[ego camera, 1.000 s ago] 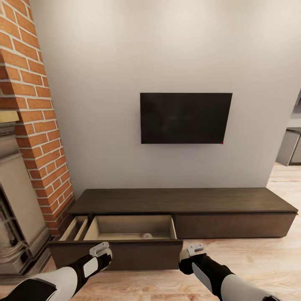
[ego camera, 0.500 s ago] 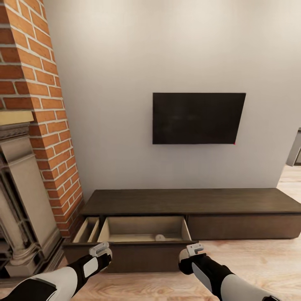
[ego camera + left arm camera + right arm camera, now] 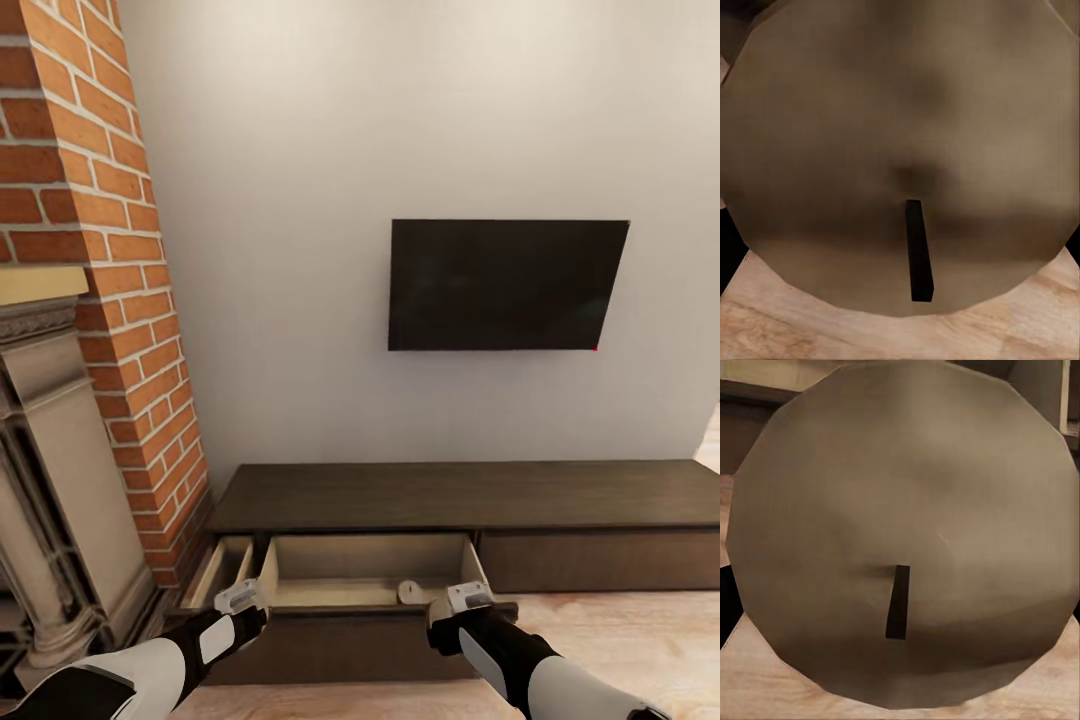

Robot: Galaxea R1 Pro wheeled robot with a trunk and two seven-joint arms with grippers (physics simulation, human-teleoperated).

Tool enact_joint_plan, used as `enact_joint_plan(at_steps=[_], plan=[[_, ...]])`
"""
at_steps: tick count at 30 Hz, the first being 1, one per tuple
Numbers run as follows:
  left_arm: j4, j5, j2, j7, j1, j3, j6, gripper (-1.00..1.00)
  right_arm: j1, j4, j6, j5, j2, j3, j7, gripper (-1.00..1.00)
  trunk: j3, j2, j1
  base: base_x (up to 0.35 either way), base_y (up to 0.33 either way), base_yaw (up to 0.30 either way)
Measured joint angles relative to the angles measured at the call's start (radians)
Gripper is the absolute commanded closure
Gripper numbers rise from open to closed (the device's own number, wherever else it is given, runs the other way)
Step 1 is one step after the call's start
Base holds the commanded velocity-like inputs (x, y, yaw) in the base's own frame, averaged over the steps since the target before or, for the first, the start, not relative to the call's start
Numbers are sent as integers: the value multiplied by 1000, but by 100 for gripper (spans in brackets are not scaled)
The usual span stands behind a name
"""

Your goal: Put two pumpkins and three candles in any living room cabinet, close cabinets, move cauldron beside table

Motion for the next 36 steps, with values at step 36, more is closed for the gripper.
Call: enact_joint_plan(at_steps=[36], plan=[[-188,-3,19,-1,-4,2,262,100,-4,-117,163,-30,9,-20,-3,100,0,0,1,10,2,0]])
